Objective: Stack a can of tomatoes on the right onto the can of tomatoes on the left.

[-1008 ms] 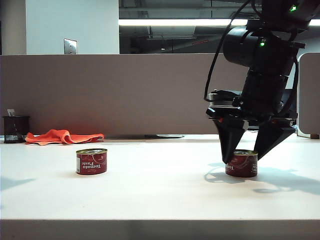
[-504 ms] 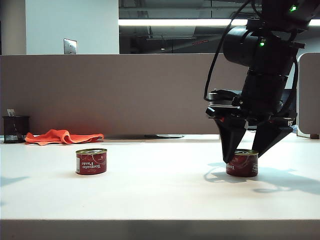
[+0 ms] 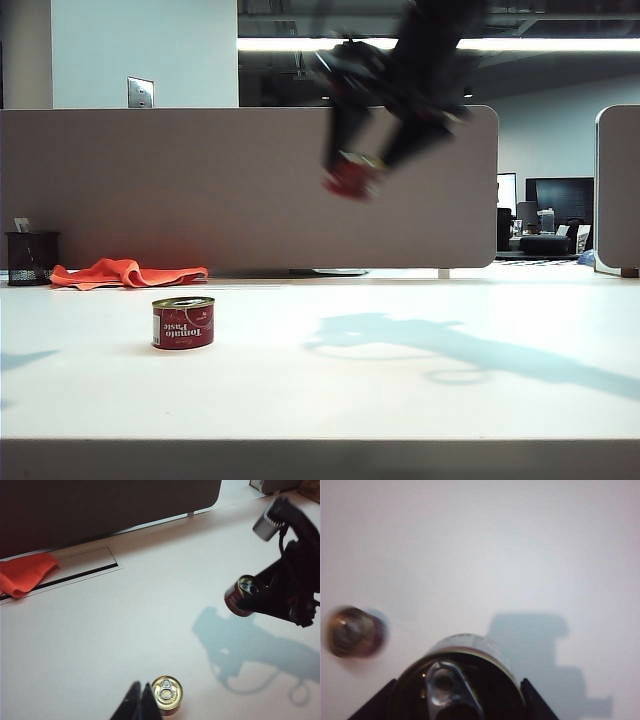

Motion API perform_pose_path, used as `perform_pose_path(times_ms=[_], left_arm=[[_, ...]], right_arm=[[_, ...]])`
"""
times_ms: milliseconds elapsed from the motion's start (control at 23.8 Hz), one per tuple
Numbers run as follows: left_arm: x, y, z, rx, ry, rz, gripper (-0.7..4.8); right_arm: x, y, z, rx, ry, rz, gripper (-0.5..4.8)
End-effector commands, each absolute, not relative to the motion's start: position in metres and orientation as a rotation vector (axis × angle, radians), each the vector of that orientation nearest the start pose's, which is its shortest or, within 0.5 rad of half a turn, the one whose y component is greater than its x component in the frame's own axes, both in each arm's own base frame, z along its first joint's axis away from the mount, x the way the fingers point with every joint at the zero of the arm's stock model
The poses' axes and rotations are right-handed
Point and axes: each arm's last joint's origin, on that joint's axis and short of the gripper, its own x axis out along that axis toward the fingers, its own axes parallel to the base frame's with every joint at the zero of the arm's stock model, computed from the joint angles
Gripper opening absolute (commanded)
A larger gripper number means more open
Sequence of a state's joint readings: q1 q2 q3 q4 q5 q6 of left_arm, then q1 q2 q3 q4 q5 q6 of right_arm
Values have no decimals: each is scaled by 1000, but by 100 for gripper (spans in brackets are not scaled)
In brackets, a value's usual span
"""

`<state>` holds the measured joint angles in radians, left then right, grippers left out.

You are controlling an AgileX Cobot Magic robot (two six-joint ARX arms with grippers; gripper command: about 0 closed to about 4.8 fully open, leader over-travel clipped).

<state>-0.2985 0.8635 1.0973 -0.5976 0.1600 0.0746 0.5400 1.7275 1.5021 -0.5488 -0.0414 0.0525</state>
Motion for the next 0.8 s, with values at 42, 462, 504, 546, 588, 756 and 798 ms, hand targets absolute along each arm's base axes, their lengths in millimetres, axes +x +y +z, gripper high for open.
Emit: perform_pose_path(times_ms=[42,462,504,546,588,756,798], left_arm=[[154,-52,388,101,325,-462,-5],[154,-52,388,101,326,-463,-5],[154,-52,388,101,328,-464,-5],[154,-52,388,101,331,-465,-5],[154,-52,388,101,333,-465,-5],[153,-52,387,102,345,-465,-5],[153,-52,387,102,345,-465,-5]], right_arm=[[328,248,318,-190,711,620,292],[325,331,268,-447,778,738,292],[324,334,262,-456,784,745,292],[324,338,257,-463,790,754,292],[325,339,254,-463,796,757,292],[325,347,237,-468,828,788,292],[325,348,236,-466,830,799,292]])
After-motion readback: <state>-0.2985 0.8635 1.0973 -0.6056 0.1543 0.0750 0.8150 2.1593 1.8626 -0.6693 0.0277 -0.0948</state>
